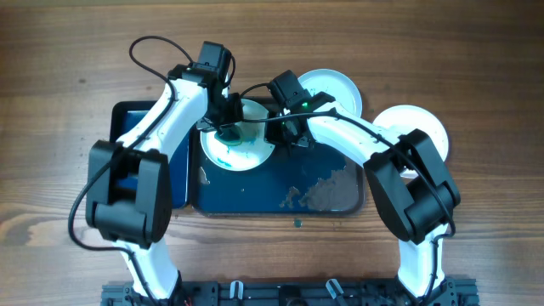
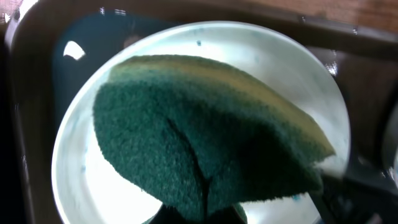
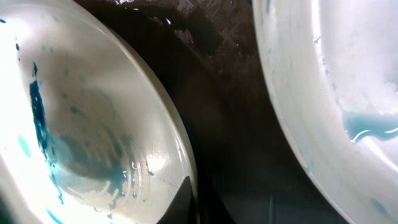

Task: Clean dirty plates on tray and stack at the side
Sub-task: 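Scrub the second plate with the sponge in the left gripper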

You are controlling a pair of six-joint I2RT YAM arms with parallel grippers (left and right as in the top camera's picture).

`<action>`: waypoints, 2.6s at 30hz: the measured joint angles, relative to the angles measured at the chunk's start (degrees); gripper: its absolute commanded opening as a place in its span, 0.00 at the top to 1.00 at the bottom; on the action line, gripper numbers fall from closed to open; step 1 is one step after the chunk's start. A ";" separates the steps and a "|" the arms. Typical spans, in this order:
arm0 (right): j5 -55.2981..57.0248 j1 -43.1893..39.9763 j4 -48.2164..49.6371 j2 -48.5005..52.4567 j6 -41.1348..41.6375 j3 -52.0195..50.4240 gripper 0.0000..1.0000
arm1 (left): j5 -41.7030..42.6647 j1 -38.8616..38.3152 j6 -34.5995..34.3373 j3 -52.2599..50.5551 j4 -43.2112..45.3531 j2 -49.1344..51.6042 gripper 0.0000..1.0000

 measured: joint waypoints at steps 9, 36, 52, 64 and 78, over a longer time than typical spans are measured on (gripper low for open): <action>-0.74 -0.28 -0.04 0.07 -0.02 0.00 0.96 | -3.19 -0.04 5.20 0.46 2.03 5.97 0.96; -4.50 -0.74 -0.68 0.63 -0.72 0.33 0.96 | 3.41 1.31 18.08 2.12 -9.16 6.99 0.96; -4.11 -1.14 0.44 0.70 -0.46 0.33 0.96 | -16.00 -2.51 -8.74 1.53 3.67 6.99 0.96; -4.28 -1.07 0.17 0.76 -0.70 0.33 0.96 | 2.62 0.55 11.69 1.68 -4.68 6.73 0.96; -4.24 -1.07 0.46 0.76 -0.68 0.33 0.96 | -0.26 -2.14 1.18 1.07 7.32 7.08 0.96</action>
